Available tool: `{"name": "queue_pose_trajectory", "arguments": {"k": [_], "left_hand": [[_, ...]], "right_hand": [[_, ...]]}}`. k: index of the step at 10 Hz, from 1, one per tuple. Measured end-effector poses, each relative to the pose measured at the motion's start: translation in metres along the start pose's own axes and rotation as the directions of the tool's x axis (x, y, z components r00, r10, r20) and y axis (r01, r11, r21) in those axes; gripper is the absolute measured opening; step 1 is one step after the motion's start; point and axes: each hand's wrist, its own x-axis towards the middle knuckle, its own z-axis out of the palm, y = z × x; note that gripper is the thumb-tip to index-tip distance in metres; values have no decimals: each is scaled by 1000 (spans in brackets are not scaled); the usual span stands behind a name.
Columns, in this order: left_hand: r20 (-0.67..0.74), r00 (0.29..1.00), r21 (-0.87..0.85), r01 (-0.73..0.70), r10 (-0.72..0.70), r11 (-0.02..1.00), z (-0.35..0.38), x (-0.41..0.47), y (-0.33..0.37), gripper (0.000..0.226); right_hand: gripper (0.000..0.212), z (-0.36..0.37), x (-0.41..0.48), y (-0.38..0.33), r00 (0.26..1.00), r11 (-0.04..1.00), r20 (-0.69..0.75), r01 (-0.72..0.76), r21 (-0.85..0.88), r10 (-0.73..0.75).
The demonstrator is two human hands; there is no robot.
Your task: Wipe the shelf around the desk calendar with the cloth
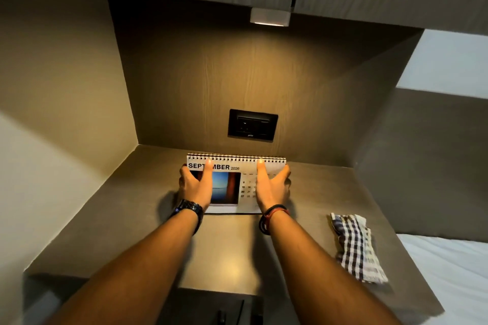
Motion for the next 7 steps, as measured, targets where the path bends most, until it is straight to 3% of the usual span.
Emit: {"name": "queue_pose_trajectory", "arguments": {"k": [4, 5, 6, 7], "left_hand": [[4, 999, 44, -38, 38, 998, -33, 75, -7, 65], [13, 991, 179, -132, 132, 975, -38, 74, -9, 85], [-6, 926, 446, -335, 378, 830, -46, 62, -3, 101], [25, 794, 589, -503, 608, 632, -53, 46, 9, 102]], "right_hand": [[81, 55, -12, -9, 996, 998, 90, 24, 56, -29], [86, 45, -13, -5, 991, 986, 86, 113, -125, -102], [90, 24, -22, -6, 933, 838, 88, 353, -415, -349], [89, 2, -25, -10, 810, 621, 157, 542, -567, -565]]}}
